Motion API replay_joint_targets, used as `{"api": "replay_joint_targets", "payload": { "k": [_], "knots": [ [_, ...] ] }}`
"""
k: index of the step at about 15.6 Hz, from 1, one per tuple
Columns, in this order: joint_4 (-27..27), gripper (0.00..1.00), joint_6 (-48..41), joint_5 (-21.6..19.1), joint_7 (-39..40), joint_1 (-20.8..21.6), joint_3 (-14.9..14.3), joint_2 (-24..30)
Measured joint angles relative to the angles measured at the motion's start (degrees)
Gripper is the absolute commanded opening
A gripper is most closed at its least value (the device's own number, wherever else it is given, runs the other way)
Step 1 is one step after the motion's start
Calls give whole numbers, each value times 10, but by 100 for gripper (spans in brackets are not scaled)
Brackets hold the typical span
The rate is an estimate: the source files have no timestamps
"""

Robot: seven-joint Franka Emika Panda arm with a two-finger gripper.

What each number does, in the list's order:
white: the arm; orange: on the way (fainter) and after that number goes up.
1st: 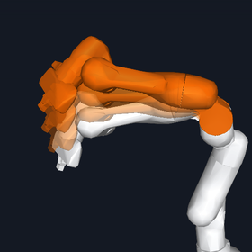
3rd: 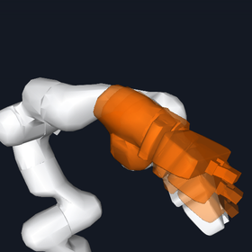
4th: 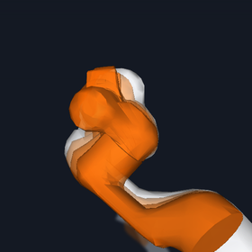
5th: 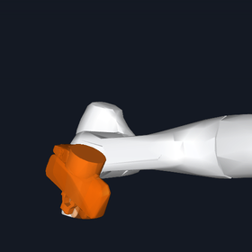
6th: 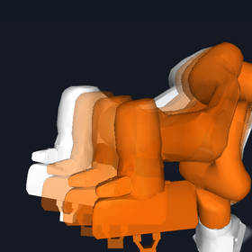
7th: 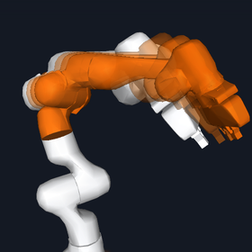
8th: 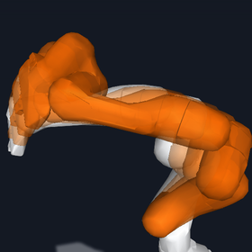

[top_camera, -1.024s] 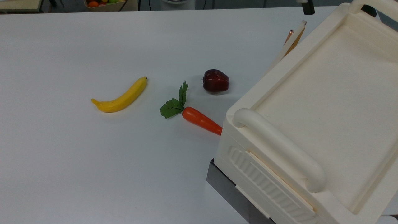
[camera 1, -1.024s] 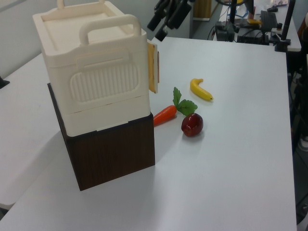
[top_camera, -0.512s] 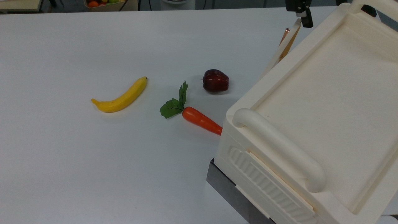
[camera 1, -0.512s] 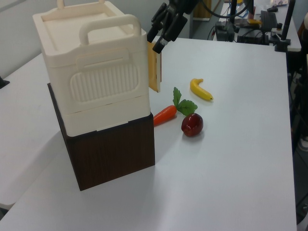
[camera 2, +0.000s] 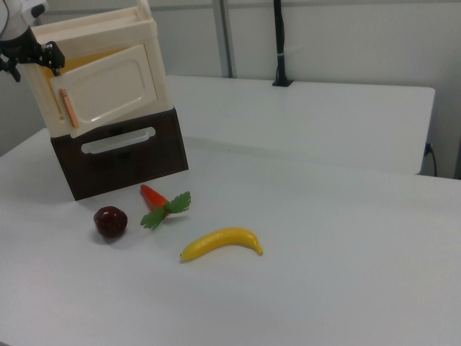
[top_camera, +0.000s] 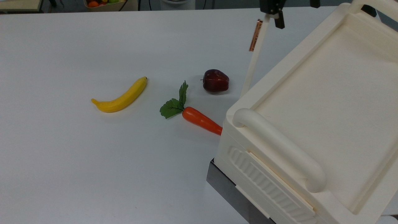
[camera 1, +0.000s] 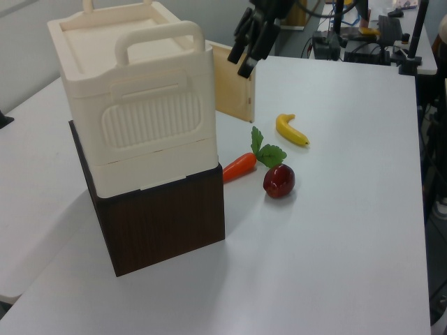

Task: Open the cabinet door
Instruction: 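Swing the door further open around its hinge with the gripper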

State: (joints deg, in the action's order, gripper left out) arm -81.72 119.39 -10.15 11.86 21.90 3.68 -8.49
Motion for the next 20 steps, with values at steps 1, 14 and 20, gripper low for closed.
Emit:
{"api": "replay_joint_targets", "payload": {
  "k": [1,14,20],
  "knots": [
    [0,100,-14,0,0,-7,0,6],
    [-1,100,-127,2,-5,-82,-53,30],
    [-5,100,-170,62,-114,-83,-56,29]
  ]
}}
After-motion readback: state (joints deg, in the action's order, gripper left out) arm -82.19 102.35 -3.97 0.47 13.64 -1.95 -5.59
